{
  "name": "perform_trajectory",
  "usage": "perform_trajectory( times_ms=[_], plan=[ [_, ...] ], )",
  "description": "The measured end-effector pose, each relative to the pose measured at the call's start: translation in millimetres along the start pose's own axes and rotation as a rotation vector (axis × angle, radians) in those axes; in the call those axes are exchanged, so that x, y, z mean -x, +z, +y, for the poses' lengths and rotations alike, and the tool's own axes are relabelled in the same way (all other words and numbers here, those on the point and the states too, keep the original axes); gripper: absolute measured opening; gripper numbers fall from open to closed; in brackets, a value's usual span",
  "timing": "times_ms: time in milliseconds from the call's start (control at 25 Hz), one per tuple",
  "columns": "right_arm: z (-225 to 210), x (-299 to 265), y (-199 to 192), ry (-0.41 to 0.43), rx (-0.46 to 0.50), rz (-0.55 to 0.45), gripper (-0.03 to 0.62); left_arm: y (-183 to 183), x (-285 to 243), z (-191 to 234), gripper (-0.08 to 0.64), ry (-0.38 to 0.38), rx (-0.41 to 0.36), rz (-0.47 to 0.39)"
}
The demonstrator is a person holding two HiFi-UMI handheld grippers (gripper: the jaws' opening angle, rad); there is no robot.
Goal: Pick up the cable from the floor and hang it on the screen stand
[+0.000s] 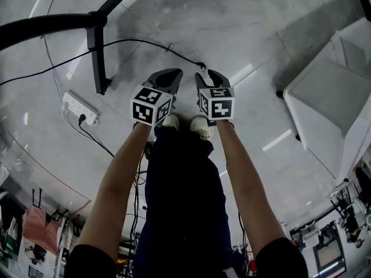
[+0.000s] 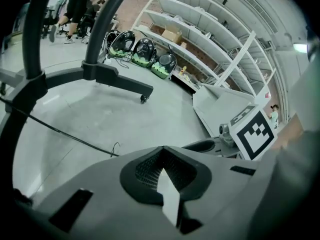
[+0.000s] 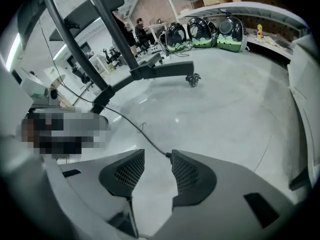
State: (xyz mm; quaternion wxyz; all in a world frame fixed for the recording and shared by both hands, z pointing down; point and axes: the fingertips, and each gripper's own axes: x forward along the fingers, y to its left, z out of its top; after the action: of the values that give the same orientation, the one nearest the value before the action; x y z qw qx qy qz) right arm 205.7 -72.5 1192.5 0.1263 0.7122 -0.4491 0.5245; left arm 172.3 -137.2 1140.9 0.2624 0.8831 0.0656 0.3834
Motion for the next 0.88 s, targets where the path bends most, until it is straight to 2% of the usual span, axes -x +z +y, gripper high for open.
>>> perform_trajectory(
  times_ms=[240,560,720,880],
  plan=[
    [-21.7,-38.7,-22.4,-0.067,0.044,0.027,0.175,-31.9,-28.1,22.0,0.006,0.004,0.051,-0.007],
    [-30.9,-75.2,-32.5,-0.074,0.020,0.052,0.175,-41.5,-56.3,32.8,0.006,-0.022,0.019,-0.015],
    [-40.1,-82.1,-33.6,-0.129,-0.006,0.033,0.175,-49.4,-58.3,37.0,0.006,-0.025,0.023,-0.006],
    [-39.4,-86.4,-35.4,-0.136,0.004,0.039,0.170,-58.1,-53.8,41.3,0.006,-0.015,0.027,0.003]
  ],
)
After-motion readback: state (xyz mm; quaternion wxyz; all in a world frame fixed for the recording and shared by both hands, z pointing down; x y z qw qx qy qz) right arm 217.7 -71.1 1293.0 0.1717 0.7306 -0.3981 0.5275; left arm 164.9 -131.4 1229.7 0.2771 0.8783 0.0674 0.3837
